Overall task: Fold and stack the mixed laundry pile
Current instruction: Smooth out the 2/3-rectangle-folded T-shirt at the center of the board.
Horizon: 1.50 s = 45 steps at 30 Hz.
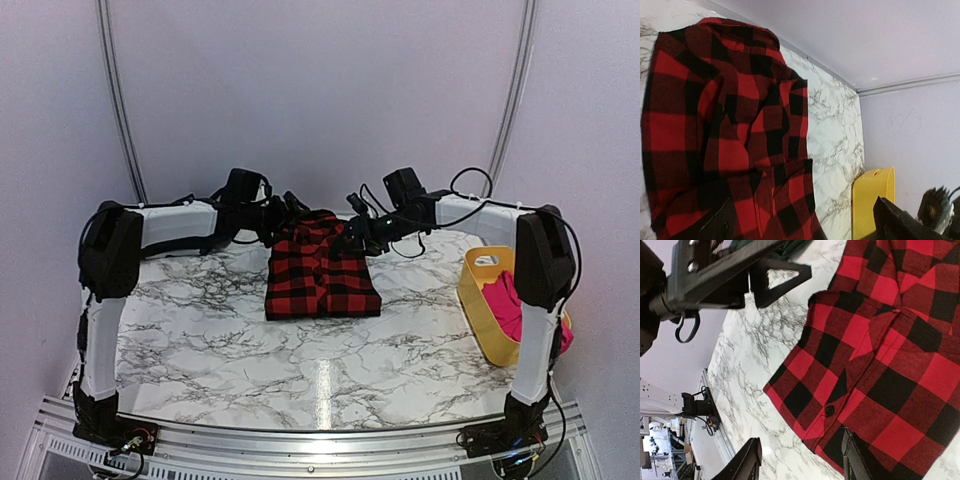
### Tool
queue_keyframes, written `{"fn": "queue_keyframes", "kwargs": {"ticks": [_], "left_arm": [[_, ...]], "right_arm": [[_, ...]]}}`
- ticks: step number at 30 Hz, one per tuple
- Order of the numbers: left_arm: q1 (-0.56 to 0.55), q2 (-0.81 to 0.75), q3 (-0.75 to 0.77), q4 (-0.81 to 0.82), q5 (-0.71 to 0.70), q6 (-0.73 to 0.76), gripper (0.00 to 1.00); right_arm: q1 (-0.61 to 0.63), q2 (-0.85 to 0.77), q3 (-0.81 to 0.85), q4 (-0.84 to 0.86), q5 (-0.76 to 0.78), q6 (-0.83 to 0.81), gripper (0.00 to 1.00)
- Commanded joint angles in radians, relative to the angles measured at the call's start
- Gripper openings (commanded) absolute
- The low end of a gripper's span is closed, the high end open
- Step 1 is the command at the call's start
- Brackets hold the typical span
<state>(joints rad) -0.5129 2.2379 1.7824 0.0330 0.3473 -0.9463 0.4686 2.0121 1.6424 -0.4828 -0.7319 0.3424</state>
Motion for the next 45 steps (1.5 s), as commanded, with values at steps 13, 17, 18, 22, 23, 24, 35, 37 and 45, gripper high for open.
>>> {"fn": "queue_keyframes", "kwargs": {"ticks": [13,17,18,22,23,24,35,37,45], "left_arm": [[-0.186,-0.187,-0.454,0.183,0.189,0.018,0.99],[-0.185,-0.121,-0.547,0.27,0.19,-0.034,0.99],[-0.186,-0.11,-0.579,0.294,0.185,-0.05,0.99],[-0.188,-0.103,-0.716,0.377,0.156,-0.106,0.99],[-0.192,-0.117,-0.743,0.392,0.153,-0.111,0.99],[-0.195,-0.135,-0.767,0.396,0.151,-0.113,0.99],[-0.205,-0.406,-0.749,0.249,0.104,-0.036,0.99],[-0.187,-0.385,-0.685,0.228,0.102,-0.023,0.99],[-0.087,-0.151,-0.456,0.225,0.126,-0.018,0.99]], "right_arm": [[0.009,0.045,-0.332,0.492,-0.293,0.314,0.53],[-0.002,0.131,-0.422,0.535,-0.27,0.297,0.53],[-0.002,0.154,-0.443,0.542,-0.27,0.294,0.53],[-0.001,0.189,-0.54,0.598,-0.264,0.301,0.52],[-0.002,0.176,-0.562,0.596,-0.261,0.296,0.52],[-0.001,0.159,-0.593,0.597,-0.261,0.294,0.52],[0.003,-0.097,-0.482,0.356,-0.222,0.199,0.53],[0.002,-0.064,-0.421,0.358,-0.213,0.205,0.53],[-0.023,0.197,-0.18,0.414,-0.216,0.252,0.52]]}}
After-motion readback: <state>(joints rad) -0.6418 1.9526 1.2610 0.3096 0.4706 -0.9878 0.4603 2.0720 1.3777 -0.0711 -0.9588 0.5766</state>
